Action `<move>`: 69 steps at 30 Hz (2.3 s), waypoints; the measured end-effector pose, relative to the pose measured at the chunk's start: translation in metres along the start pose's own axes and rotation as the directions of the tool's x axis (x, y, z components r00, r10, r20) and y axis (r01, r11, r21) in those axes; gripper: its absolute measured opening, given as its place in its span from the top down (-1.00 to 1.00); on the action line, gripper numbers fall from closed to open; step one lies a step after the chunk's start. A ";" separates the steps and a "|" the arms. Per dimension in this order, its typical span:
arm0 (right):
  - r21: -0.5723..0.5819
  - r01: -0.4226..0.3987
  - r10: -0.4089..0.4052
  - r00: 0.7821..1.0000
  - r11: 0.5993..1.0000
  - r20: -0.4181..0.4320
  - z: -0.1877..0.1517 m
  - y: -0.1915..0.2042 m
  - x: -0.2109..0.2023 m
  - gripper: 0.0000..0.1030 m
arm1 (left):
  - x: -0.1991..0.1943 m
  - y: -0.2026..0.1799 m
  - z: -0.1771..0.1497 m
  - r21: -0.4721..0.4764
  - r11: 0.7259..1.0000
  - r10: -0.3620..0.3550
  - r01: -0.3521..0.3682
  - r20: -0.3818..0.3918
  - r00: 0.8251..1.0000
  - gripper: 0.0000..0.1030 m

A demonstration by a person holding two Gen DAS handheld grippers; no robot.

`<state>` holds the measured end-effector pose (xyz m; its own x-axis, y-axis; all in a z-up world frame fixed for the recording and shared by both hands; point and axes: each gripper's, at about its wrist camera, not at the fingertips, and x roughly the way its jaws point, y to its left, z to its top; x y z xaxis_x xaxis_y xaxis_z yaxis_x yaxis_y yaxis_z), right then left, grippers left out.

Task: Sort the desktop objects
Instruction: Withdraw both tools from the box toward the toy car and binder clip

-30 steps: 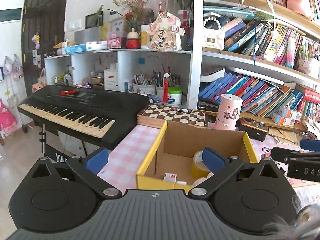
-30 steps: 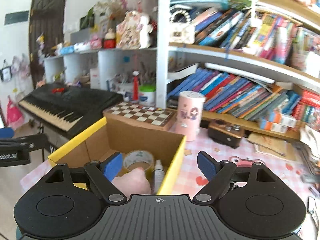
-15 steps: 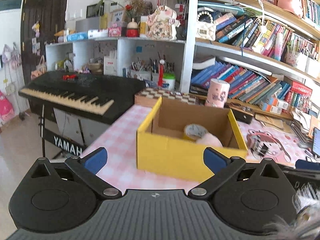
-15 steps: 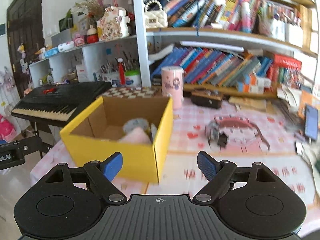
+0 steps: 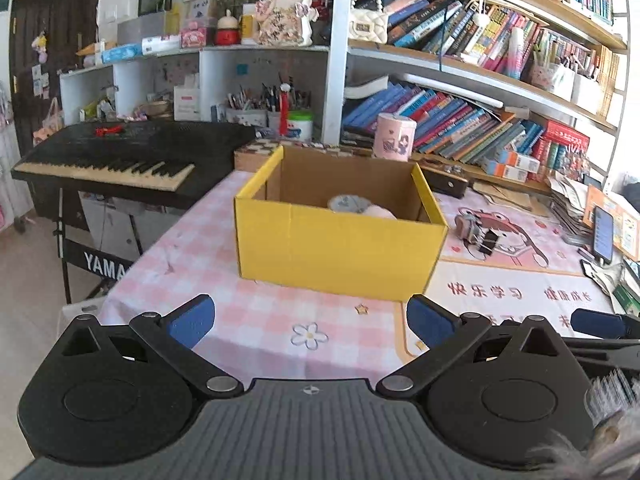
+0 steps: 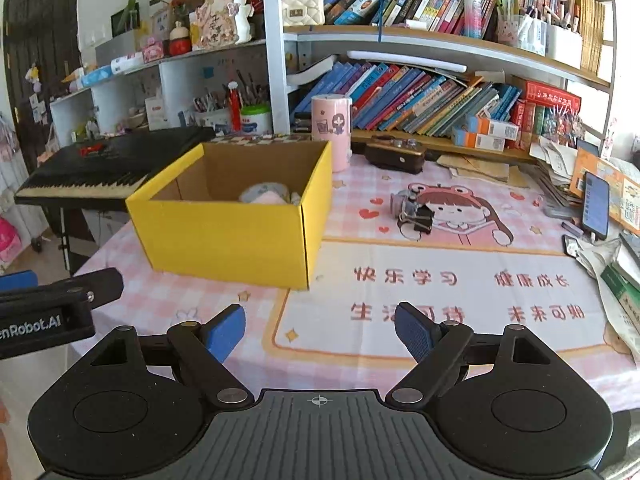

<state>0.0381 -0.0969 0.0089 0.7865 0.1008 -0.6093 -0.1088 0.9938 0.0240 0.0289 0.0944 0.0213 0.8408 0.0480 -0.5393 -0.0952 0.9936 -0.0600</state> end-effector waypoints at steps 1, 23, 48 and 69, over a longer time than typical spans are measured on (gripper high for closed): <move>-0.001 0.007 -0.007 1.000 1.000 -0.006 -0.002 -0.001 -0.001 -0.63 | 0.000 -0.001 -0.002 0.000 1.000 -0.008 0.008 -0.010 1.000 -1.00; 0.088 0.174 -0.163 0.979 0.981 -0.119 -0.020 -0.051 -0.001 -0.68 | 0.033 -0.056 -0.016 0.101 0.989 -0.091 0.110 -0.176 0.980 -1.00; 0.175 0.269 -0.233 0.951 0.947 -0.202 -0.004 -0.146 0.039 -0.68 | 0.095 -0.158 -0.001 0.191 0.955 -0.173 0.228 -0.264 0.949 -1.00; 0.135 0.140 -0.110 0.972 0.981 -0.209 0.047 -0.240 0.113 -0.68 | 0.163 -0.246 0.040 0.166 0.980 -0.067 0.107 -0.233 0.970 -1.00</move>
<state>0.1818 -0.3220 -0.0282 0.6491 -0.0211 -0.7604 0.0857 0.9953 0.0455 0.2103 -0.1383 -0.0185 0.6982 -0.0434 -0.7146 0.0853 0.9961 0.0228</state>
